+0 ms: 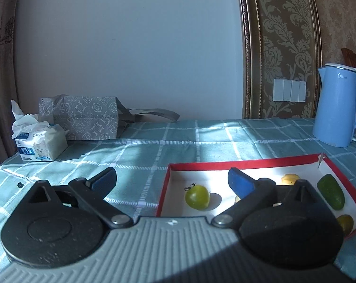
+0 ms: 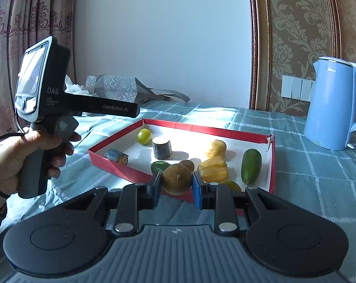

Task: Organize fruits
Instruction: 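Lower the brown round fruit into the tray and open the right tool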

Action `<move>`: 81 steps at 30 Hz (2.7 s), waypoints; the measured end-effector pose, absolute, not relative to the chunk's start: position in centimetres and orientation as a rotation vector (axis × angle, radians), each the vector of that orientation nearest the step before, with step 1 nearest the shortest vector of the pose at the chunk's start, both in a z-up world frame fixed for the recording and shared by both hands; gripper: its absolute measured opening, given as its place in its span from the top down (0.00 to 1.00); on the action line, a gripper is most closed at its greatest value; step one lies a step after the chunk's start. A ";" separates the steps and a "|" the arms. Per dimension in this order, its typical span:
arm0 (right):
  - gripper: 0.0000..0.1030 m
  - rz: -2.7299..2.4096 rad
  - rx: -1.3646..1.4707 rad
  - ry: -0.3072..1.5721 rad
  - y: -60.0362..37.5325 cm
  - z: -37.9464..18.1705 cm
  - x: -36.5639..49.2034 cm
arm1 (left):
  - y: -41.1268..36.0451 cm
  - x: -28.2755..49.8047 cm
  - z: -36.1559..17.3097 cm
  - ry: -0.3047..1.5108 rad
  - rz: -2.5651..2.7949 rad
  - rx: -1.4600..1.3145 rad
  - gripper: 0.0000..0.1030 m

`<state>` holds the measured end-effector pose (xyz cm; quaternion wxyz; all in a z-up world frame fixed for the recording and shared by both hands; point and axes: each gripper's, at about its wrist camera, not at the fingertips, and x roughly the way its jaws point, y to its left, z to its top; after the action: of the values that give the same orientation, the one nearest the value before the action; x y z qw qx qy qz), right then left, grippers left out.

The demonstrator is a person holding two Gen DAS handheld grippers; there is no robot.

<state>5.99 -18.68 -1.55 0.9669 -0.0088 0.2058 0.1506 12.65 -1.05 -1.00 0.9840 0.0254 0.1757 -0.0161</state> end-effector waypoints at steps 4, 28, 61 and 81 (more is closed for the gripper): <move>0.74 0.290 -0.008 0.406 -18.4 -1.1 7.6 | 1.8 12.6 -1.4 0.334 0.024 -0.042 0.00; 0.74 0.197 0.043 0.413 -16.4 -0.3 19.1 | 4.0 13.0 -2.1 0.363 0.047 -0.062 0.00; 0.74 0.169 0.004 0.502 -15.2 -1.3 23.1 | 3.8 13.2 -2.1 0.376 0.031 -0.063 0.00; 0.73 0.176 -0.016 0.579 -13.2 -2.4 25.6 | 3.4 13.2 -2.2 0.379 0.025 -0.044 0.00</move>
<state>25.59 -13.23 -2.37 0.9545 -0.0081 0.2850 0.0869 13.22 3.44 -2.19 0.9817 -0.0218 0.1886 0.0124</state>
